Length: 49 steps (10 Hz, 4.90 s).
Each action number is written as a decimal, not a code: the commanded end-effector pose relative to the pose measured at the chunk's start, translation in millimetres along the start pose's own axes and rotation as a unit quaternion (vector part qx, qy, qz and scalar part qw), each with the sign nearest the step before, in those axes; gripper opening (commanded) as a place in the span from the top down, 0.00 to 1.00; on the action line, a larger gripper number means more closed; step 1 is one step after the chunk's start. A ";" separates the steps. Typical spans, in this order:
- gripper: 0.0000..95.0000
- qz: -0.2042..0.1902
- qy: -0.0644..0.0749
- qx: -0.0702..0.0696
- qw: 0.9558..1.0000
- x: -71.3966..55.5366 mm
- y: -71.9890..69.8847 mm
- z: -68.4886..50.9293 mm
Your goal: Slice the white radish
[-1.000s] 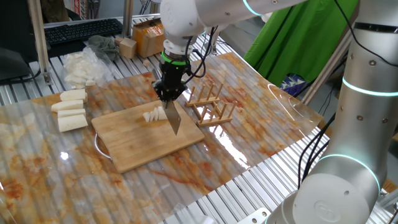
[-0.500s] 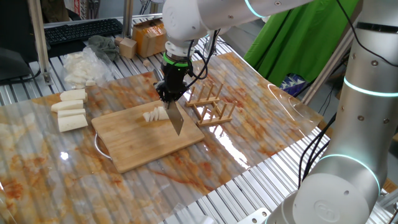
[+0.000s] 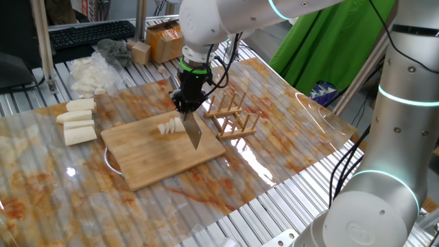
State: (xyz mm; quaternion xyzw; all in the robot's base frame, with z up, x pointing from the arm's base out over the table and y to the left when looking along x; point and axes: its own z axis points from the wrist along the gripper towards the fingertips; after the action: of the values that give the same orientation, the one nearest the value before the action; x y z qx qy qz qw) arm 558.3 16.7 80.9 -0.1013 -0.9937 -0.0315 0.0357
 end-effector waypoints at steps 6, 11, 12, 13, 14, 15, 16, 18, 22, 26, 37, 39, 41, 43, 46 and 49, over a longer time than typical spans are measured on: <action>1.00 0.001 0.000 -0.005 1.000 -0.7 4.0 5.1; 1.00 0.004 -0.016 -0.009 1.000 -4.5 7.7 41.9; 1.00 0.006 -0.018 -0.011 1.000 -4.9 7.8 45.2; 1.00 0.010 -0.017 -0.013 1.000 -4.4 7.8 45.4; 1.00 0.012 -0.017 -0.013 1.000 -4.1 7.8 45.5; 1.00 0.014 -0.018 -0.012 1.000 -3.9 7.7 44.4; 1.00 0.014 -0.014 -0.010 1.000 -3.7 7.4 39.8; 1.00 0.015 -0.006 -0.004 1.000 -1.9 6.5 30.3; 1.00 0.016 -0.022 -0.014 1.000 -1.0 6.9 51.1; 1.00 0.023 -0.015 -0.015 0.999 0.4 8.3 36.4; 1.00 0.032 -0.021 -0.023 0.999 6.2 9.9 50.1; 1.00 0.036 -0.015 -0.023 0.999 7.1 10.4 42.3; 1.00 0.047 -0.010 -0.028 0.998 8.8 12.8 37.6; 1.00 0.048 0.002 -0.019 0.999 12.7 13.7 21.1; 1.00 0.040 0.013 -0.008 0.999 16.1 10.1 1.1; 1.00 0.016 0.008 0.014 1.000 14.0 1.1 -5.1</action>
State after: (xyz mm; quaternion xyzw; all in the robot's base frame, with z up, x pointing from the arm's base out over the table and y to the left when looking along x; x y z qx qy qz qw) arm 546.1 20.9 86.3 -0.1178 -0.9917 -0.0203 0.0471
